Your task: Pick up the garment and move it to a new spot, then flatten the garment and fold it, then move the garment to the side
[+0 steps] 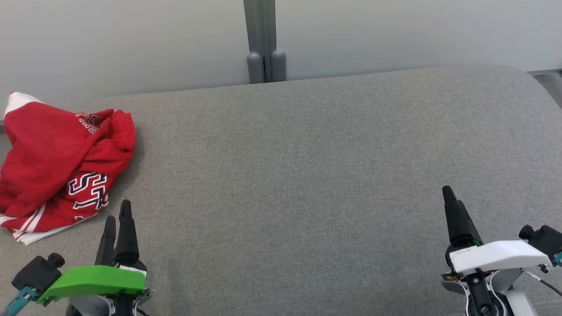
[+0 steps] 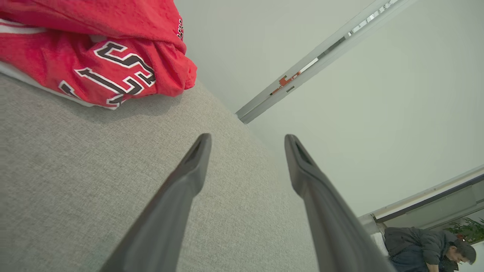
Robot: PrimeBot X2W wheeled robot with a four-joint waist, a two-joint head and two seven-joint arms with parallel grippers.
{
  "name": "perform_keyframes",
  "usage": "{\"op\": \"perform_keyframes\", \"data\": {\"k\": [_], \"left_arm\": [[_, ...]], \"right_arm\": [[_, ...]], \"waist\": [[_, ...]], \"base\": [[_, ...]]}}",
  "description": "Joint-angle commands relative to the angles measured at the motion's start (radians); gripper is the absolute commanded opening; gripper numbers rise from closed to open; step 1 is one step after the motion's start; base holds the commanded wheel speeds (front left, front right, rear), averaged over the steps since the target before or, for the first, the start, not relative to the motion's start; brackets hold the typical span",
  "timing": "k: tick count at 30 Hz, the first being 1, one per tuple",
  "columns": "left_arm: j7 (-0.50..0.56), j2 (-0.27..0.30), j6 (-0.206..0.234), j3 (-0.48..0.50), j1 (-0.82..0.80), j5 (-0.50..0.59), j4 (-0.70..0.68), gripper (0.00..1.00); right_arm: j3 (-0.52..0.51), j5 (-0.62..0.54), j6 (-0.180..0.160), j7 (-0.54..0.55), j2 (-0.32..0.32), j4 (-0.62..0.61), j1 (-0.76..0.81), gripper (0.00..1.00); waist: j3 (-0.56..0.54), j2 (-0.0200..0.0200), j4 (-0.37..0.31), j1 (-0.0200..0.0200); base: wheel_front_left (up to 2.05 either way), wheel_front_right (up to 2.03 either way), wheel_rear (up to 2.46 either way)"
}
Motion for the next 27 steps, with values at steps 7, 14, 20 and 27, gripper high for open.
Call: {"op": "perform_keyframes", "data": {"k": [7,14,20,27], "left_arm": [[-0.031,0.014,0.007,-0.017,0.004,0.167,-0.026,1.00],[-0.052,0.021,0.014,-0.037,0.011,0.280,-0.030,1.00],[-0.070,0.028,0.019,-0.050,0.018,0.357,-0.031,1.00],[-0.089,0.034,0.027,-0.063,0.023,0.436,-0.028,1.00]], "right_arm": [[0.016,-0.134,0.000,-0.030,-0.013,-0.021,0.005,1.00],[0.035,-0.239,0.000,-0.052,-0.018,-0.018,0.012,1.00],[0.046,-0.312,0.001,-0.070,-0.020,-0.019,0.015,1.00],[0.055,-0.388,0.001,-0.089,-0.022,-0.023,0.021,1.00]], "waist": [[0.000,0.0000,0.001,0.0000],[-0.001,0.0000,0.003,0.0000],[-0.001,0.0000,0.004,0.0000],[-0.002,0.0000,0.005,0.0000]], "base": [[0.00,0.00,0.00],[0.00,0.00,0.00],[0.00,0.00,0.00],[0.00,0.00,0.00]]}}
